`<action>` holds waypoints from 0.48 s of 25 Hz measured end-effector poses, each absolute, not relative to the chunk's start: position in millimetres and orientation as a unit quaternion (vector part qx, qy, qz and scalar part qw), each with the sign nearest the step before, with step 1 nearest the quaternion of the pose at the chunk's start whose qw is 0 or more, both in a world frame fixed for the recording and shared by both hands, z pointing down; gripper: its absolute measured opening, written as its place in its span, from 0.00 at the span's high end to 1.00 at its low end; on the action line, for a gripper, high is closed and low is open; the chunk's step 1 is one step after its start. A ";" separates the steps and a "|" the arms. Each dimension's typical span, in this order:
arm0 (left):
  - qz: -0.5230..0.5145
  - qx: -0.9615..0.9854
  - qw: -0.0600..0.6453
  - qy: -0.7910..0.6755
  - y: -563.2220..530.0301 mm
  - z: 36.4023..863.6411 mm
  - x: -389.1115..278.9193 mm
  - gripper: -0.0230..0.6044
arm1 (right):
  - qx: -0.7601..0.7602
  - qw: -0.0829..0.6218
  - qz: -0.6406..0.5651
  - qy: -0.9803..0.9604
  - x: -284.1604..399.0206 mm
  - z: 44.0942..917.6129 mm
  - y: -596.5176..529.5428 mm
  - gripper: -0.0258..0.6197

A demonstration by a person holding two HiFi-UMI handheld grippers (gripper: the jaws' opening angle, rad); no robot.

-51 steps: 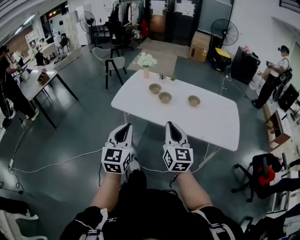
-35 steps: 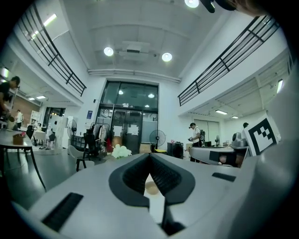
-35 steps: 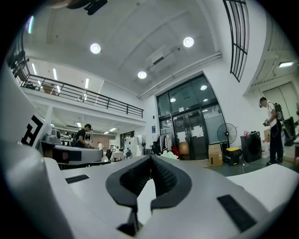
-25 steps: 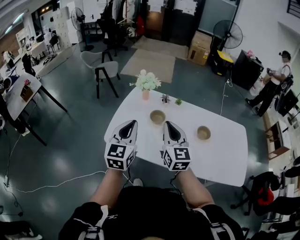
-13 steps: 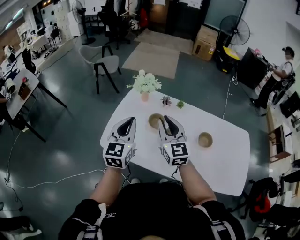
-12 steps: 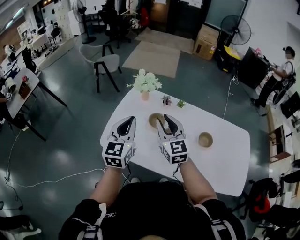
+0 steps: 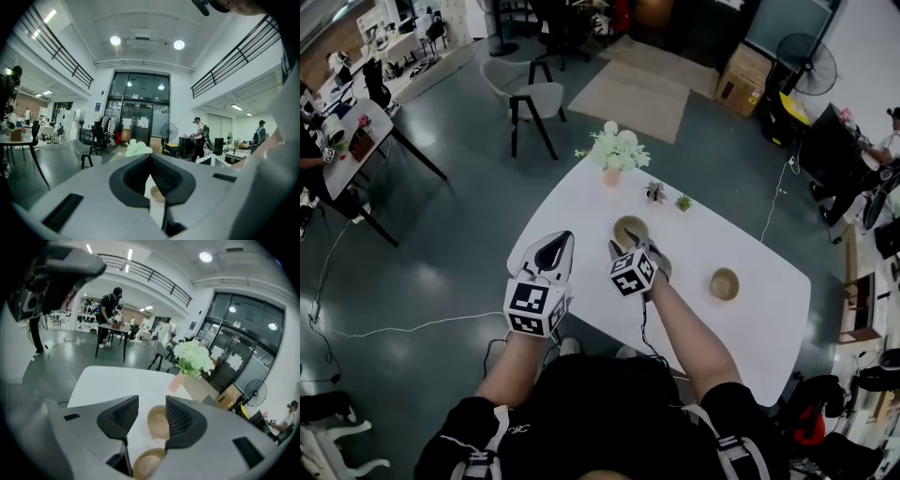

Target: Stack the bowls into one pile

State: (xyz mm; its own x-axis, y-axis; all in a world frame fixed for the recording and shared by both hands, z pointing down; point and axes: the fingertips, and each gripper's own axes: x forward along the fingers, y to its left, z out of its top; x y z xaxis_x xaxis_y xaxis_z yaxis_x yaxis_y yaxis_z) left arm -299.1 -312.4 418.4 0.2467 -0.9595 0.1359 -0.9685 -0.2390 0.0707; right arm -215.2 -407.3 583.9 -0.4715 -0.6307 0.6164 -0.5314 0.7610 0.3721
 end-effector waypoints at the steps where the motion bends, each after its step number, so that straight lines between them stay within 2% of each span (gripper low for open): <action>1: 0.035 0.785 0.074 -0.614 -311.7 424.1 -302.8 0.94 | 0.331 0.409 -0.059 -0.848 -217.4 599.1 -411.1 0.66; 6: 0.043 0.776 0.094 -0.622 -309.5 447.6 -327.5 0.94 | 0.325 0.503 -0.055 -0.799 -214.9 660.6 -432.0 0.65; 12: 0.039 0.761 0.100 -0.640 -307.9 454.3 -356.6 0.94 | 0.308 0.580 -0.058 -0.752 -207.3 712.8 -447.5 0.67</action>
